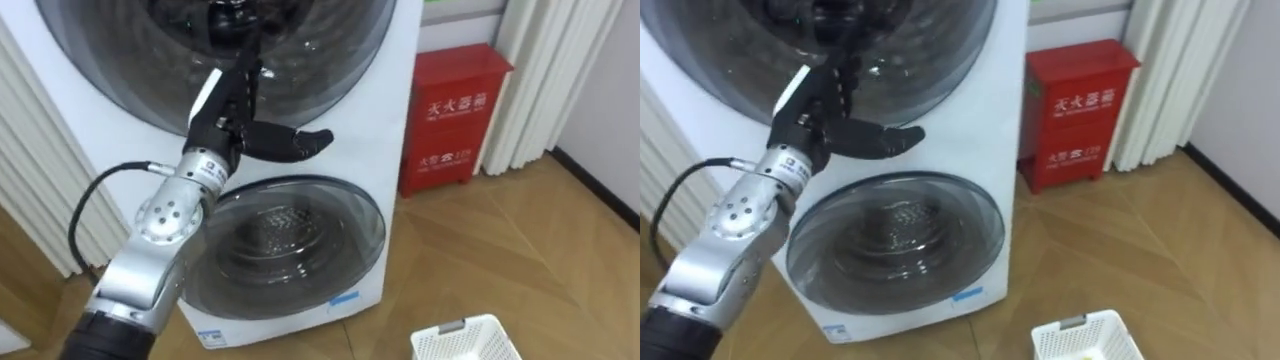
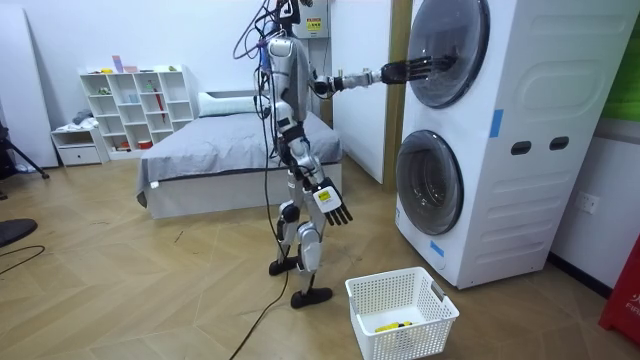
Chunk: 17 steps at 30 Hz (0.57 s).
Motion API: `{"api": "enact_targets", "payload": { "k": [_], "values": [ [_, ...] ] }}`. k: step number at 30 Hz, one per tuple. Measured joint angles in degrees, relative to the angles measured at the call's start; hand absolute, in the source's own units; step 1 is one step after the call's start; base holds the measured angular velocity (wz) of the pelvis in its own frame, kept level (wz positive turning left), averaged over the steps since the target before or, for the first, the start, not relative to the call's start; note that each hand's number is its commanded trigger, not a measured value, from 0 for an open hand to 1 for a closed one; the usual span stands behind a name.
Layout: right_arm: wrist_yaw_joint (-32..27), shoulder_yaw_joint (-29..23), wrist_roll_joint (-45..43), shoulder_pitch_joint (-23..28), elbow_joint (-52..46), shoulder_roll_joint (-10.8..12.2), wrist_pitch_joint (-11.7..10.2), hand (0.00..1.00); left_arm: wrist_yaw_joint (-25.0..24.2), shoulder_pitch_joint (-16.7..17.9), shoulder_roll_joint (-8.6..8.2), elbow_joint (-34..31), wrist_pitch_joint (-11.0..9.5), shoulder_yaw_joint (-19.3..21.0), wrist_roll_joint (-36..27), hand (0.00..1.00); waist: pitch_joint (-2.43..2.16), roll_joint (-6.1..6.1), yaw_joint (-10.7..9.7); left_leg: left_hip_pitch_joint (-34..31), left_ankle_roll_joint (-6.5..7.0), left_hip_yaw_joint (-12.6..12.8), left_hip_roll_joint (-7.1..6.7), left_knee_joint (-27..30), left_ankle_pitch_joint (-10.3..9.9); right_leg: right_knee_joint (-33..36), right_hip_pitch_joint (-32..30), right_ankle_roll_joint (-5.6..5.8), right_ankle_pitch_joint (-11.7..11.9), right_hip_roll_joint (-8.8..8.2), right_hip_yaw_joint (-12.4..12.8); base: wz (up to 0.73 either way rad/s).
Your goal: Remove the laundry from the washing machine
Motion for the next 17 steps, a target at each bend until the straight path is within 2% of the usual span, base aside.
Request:
{"api": "enact_targets", "payload": {
  "k": [1,3,4,6,7,8,9,10,11,12,13,16,17],
  "values": [
    [0.0,0.0,0.0,-0.1,0.2,0.0,0.0,0.00,-0.4,0.9,-0.04,0.3,-0.3,0.0,0.0,0.00,0.07,-0.09,0.0,0.2,0.00,0.0,0.02,0.0,0.0,0.0,0.1,-0.02,0.0,0.04,-0.1,-0.17],
    [-0.8,0.5,0.4,-0.1,0.7,0.0,0.2,0.00,-0.8,7.9,-0.72,2.4,-1.6,-0.2,1.9,0.00,0.36,-0.66,0.3,0.7,0.00,-0.1,0.07,-0.1,0.0,0.0,0.3,-0.14,0.1,0.18,-0.5,-0.19],
    [-0.9,0.7,0.8,-0.2,0.6,0.0,0.2,0.00,-0.9,10.4,-0.88,3.3,-1.9,-0.2,2.6,0.00,0.35,-0.66,0.5,0.7,0.00,-0.1,0.08,0.0,0.0,0.1,0.2,-0.21,0.1,0.18,-0.9,-0.24],
    [-1.2,1.0,3.2,-0.1,1.2,0.2,0.2,0.00,-1.4,20.2,-2.95,10.8,-2.6,0.1,6.7,0.00,0.39,-1.02,2.1,0.6,-0.01,-0.2,0.23,0.0,0.0,0.1,0.0,-0.49,0.2,0.18,-2.2,-0.06],
    [-1.2,1.0,4.4,0.1,1.3,0.3,0.2,0.00,-1.4,22.7,-3.20,13.1,-2.5,0.0,8.3,0.00,0.37,-1.24,2.3,0.5,-0.02,-0.3,0.29,0.0,0.0,0.1,0.0,-0.58,0.1,0.15,-2.6,0.24],
    [-1.1,1.0,7.0,0.6,1.6,0.7,0.1,0.00,-1.3,27.7,-3.18,17.4,-2.3,0.4,10.4,0.00,0.07,-1.90,3.1,0.4,-0.03,-0.7,0.39,0.0,0.0,0.0,-0.1,-0.84,-0.1,0.15,-3.3,0.24],
    [-1.0,1.0,9.0,1.3,2.2,1.2,0.0,0.00,-1.1,31.7,-3.23,22.9,-2.3,1.7,12.1,0.00,0.03,-3.21,5.2,0.4,-0.03,-1.0,0.63,0.0,0.0,0.0,-0.2,-1.04,-0.2,0.35,-3.7,0.20],
    [-0.9,1.0,9.9,1.5,2.9,1.4,-0.1,0.00,-1.0,33.4,-3.23,25.8,-2.3,2.7,12.1,0.00,-0.19,-3.87,6.3,0.3,-0.05,-1.2,0.74,0.0,0.0,0.0,-0.2,-1.12,-0.2,0.43,-3.8,0.15],
    [-0.6,0.8,11.2,2.1,4.0,1.5,-0.4,0.00,-0.6,37.0,-3.14,30.9,-2.3,5.4,12.2,0.00,-0.72,-4.84,8.0,0.1,-0.45,-1.7,1.06,0.0,-0.3,-0.2,0.0,-1.17,-0.2,0.62,-4.4,0.22],
    [-0.2,0.1,12.3,3.3,4.8,1.5,-1.5,0.00,0.3,40.3,-3.03,34.7,-2.5,8.5,12.5,0.00,-0.97,-5.26,9.8,0.2,-1.27,-1.9,1.46,0.0,-0.8,-1.0,0.6,-1.21,-0.2,0.83,-5.0,0.31],
    [0.2,-0.4,13.9,3.6,6.4,1.5,-2.3,0.00,1.7,43.4,-2.89,37.3,-2.9,11.4,12.5,0.00,-1.33,-5.77,11.3,0.2,-1.28,-2.2,1.49,0.1,-0.8,-1.0,1.0,-1.17,-0.1,0.68,-5.9,0.28],
    [0.8,-0.8,16.0,3.5,9.6,1.8,-3.6,0.00,5.1,47.3,-3.02,44.0,-5.1,17.4,12.5,0.00,-1.13,-5.30,14.7,1.0,-1.19,-2.8,1.52,-0.1,-1.4,-1.4,2.1,-1.02,0.0,0.60,-7.1,0.15],
    [1.2,-0.8,16.0,3.5,10.1,2.1,-3.9,0.00,5.9,48.0,-3.12,44.5,-5.2,18.4,12.5,0.00,-1.03,-5.09,14.9,1.1,-1.17,-3.3,1.52,-0.1,-1.5,-1.6,2.5,-1.00,0.0,0.58,-7.4,0.04]
  ]
}}
